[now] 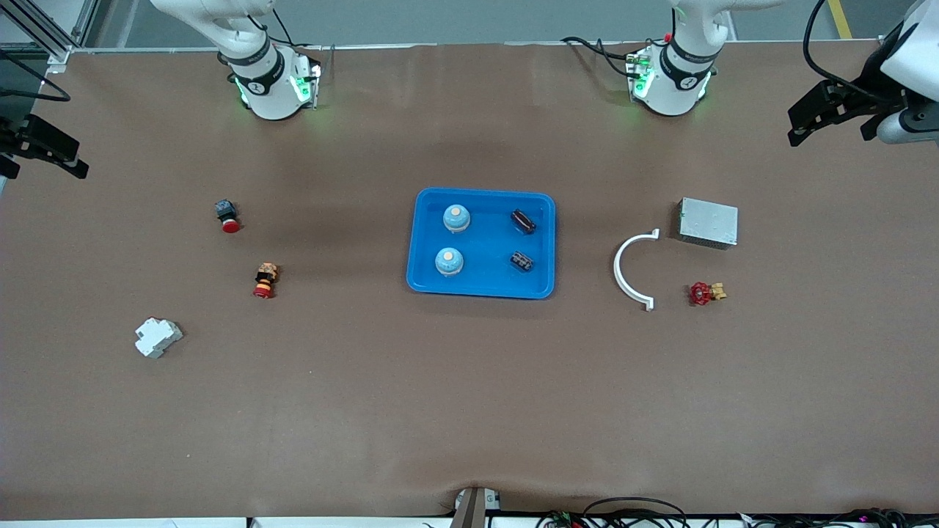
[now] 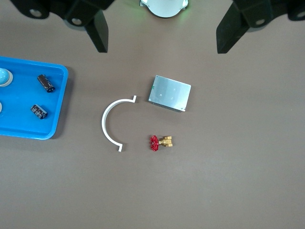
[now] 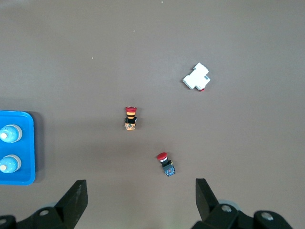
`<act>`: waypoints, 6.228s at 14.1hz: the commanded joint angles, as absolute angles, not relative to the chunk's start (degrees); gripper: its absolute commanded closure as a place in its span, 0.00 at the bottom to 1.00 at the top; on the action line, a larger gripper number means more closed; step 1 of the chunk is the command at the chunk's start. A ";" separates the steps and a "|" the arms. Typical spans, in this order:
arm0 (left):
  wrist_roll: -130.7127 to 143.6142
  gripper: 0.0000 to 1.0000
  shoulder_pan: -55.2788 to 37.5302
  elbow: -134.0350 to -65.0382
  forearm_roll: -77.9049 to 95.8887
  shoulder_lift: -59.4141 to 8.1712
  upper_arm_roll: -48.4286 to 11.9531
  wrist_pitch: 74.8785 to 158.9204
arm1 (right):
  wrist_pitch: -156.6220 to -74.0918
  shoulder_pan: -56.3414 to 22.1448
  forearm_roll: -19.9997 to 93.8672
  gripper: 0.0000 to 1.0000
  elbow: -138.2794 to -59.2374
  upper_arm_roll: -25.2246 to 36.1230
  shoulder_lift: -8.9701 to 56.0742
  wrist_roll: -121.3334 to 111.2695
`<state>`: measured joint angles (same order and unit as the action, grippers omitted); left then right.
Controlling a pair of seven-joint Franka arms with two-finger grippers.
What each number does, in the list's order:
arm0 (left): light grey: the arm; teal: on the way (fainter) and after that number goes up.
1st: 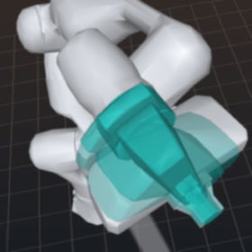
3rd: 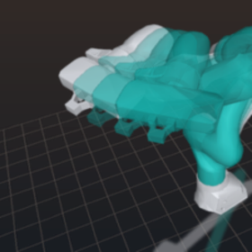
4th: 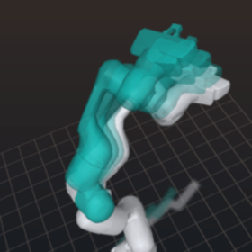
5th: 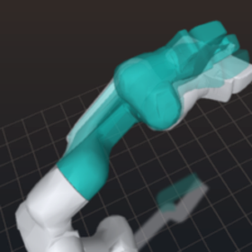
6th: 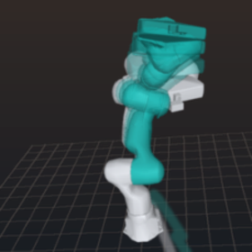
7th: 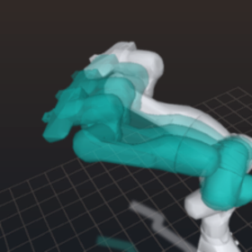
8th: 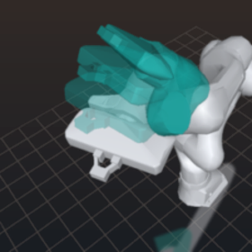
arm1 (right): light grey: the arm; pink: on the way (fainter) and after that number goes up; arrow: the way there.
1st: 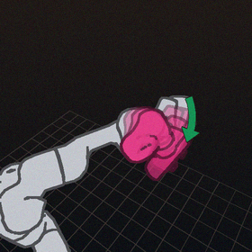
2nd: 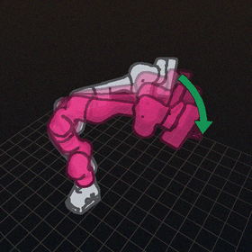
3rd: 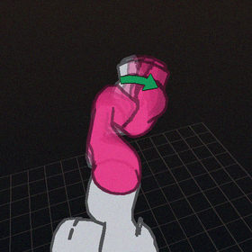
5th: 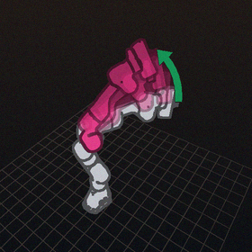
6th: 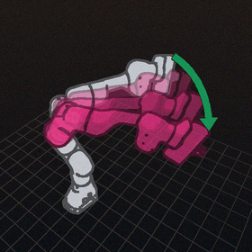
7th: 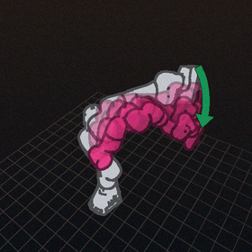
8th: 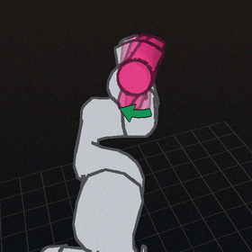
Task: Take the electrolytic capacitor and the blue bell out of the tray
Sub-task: 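Move the left gripper and the right gripper toward the blue tray, then grasp a brown capacitor with the left gripper while the right gripper grasps a bell, then lift the capacitor with the left gripper while the right gripper lifts the bell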
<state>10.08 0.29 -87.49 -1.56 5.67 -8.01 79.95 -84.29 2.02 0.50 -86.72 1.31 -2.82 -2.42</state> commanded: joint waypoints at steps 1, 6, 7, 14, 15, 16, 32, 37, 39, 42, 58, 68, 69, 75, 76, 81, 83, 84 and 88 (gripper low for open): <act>9.49 0.00 0.44 -86.48 -0.88 5.27 -8.17 78.84 | -83.94 3.16 0.35 0.00 -86.04 0.61 -2.64 -2.90; 9.67 0.00 0.26 -86.48 -1.58 3.79 -8.17 78.93 | -83.85 3.25 0.53 0.00 -86.13 0.62 -2.64 -2.81; 9.84 0.00 0.26 -86.92 -0.97 3.61 -8.26 78.93 | -83.93 3.25 0.53 0.00 -86.05 0.70 -2.64 -2.81; 19.05 0.00 -0.97 -95.70 -0.35 3.08 -11.15 85.15 | -84.29 5.36 3.50 0.00 -90.07 0.70 -2.72 -1.76; 21.25 0.00 -0.97 -97.54 -0.35 3.08 -12.21 86.91 | -84.90 5.71 4.73 0.00 -92.26 0.70 -3.07 -1.06; 23.79 0.00 -0.88 -99.73 -0.35 3.25 -13.70 89.19 | -86.56 5.71 5.09 0.00 -95.07 0.70 -3.69 -0.10; 77.39 0.03 -5.79 -112.66 3.60 -11.06 -29.71 118.80 | -120.92 -25.99 5.45 0.00 -127.09 0.09 -8.19 55.68; 88.92 0.09 -11.15 -113.29 2.20 -19.31 -29.62 127.86 | -128.92 -35.67 5.45 0.00 -126.22 0.09 0.07 69.33; 90.17 0.10 -12.21 -113.12 1.93 -22.13 -29.62 128.58 | -131.12 -38.13 5.45 0.00 -124.20 0.09 4.72 73.19; 91.31 0.15 -13.62 -113.29 1.85 -26.00 -29.62 130.16 | -131.40 -41.74 5.36 0.00 -117.45 0.09 13.50 79.52; 110.73 1.00 -16.61 -115.40 -17.14 -32.88 -29.09 134.65 | -136.23 -44.65 2.91 0.00 -97.82 0.79 37.44 87.36; 101.54 1.00 -5.91 -115.58 -17.23 -18.55 -29.53 126.49 | -139.57 -44.65 1.93 0.00 -97.82 1.31 39.72 87.36; 98.82 1.00 -2.76 -115.66 -17.23 -18.46 -29.62 125.78 | -139.83 -44.65 1.93 0.00 -97.82 1.32 39.90 87.36; 83.25 1.00 10.71 -118.83 -17.40 -19.33 -29.62 124.98 | -140.27 -44.65 1.85 0.35 -97.65 1.32 40.34 87.28; 82.88 1.00 11.42 -118.83 -17.40 -20.73 -29.53 125.33 | -140.36 -44.65 1.93 0.79 -97.56 1.32 40.34 87.28; 82.35 1.00 13.53 -119.79 -21.16 -24.87 -29.36 127.18 | -140.01 -45.00 2.02 1.00 -96.51 1.23 40.17 88.77; 82.44 1.00 14.06 -121.02 -24.16 -26.01 -29.36 129.19 | -138.70 -45.00 2.20 1.00 -95.98 1.14 39.47 88.51; 82.35 1.00 15.19 -121.29 -24.26 -26.45 -29.36 130.50 | -136.08 -45.00 2.20 1.00 -95.28 0.97 39.20 88.16; 82.70 1.00 16.52 -121.55 -27.25 -27.86 -29.36 132.09 | -116.76 -44.65 2.02 1.00 -86.59 1.05 38.07 83.79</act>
<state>82.26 15.61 -120.88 -25.46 -27.80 -28.81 130.45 -124.63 -44.47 3.01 -90.70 0.61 39.31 86.10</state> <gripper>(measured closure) 0.692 0.361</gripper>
